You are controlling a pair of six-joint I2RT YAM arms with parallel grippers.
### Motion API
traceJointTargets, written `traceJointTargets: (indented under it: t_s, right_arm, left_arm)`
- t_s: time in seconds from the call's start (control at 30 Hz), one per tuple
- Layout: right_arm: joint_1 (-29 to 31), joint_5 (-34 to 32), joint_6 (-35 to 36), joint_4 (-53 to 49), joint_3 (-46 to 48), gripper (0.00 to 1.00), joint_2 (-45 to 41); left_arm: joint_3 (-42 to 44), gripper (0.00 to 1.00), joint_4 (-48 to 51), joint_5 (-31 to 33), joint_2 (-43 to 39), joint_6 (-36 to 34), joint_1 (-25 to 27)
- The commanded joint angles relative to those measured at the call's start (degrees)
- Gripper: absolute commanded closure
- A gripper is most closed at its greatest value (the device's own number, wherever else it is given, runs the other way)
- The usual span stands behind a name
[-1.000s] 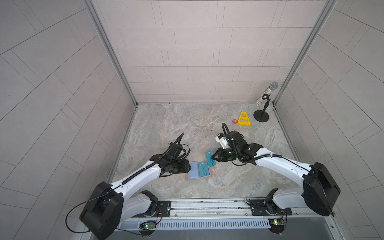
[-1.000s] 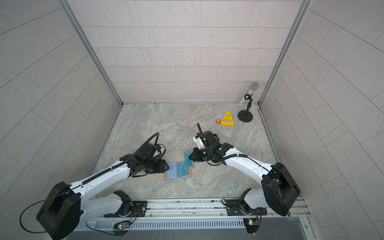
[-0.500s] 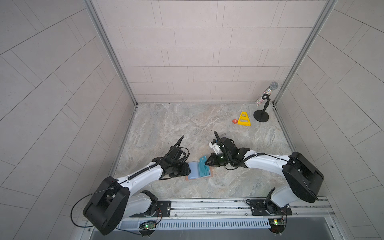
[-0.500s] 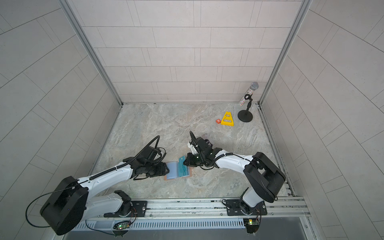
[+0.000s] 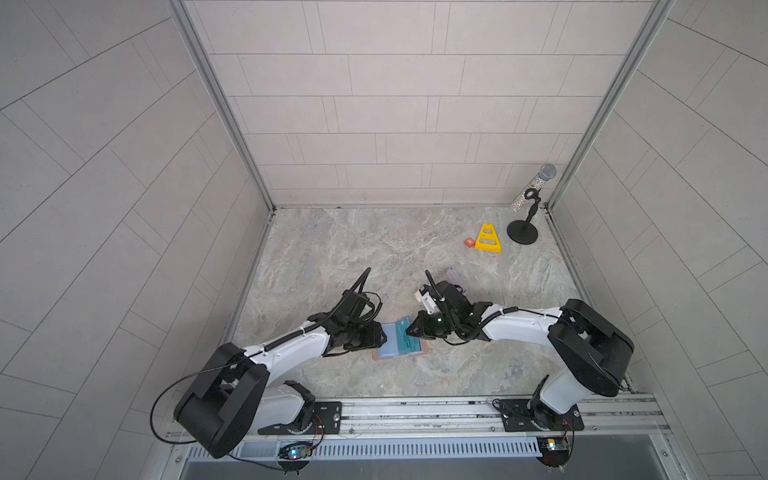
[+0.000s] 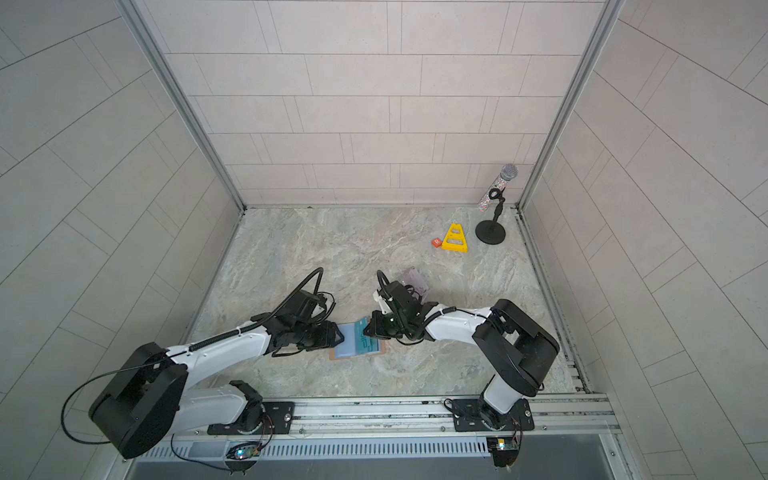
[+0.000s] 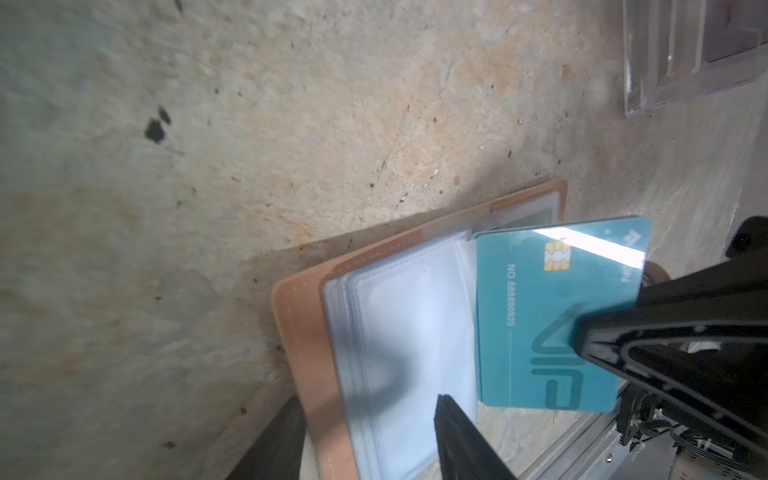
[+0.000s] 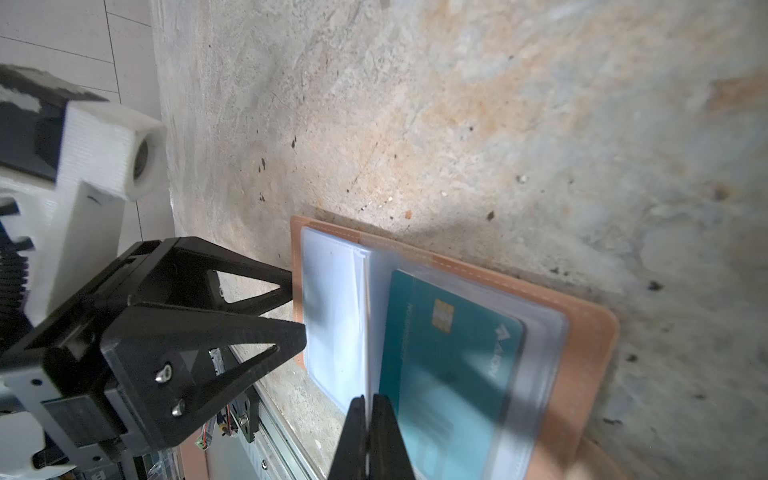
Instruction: Put the credit cards into the card holder
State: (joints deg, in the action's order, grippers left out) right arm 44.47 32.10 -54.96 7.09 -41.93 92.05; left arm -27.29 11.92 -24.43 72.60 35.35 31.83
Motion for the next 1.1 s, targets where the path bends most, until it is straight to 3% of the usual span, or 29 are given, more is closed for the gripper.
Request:
traceJointTargets:
  t_s: [0.0,0.57,1.07]
  right_arm:
    - [0.58,0.32,-1.55,1.67,0.27,1.00,0.84]
    - [0.80,-1.14,-2.89,4.93,3.17,1.00,1.38]
    - [0.88,-4.73,0.32,-0.12,2.82,1.00,-0.19]
  left_arm:
    - [1.88,0.49,3.03,1.22,1.58,0.10,-0.21]
    - [3.96,0.54,3.71,1.40,1.61,-0.05,-0.11]
    - [4.00,0.61,4.24,2.01,1.94,-0.13,-0.12]
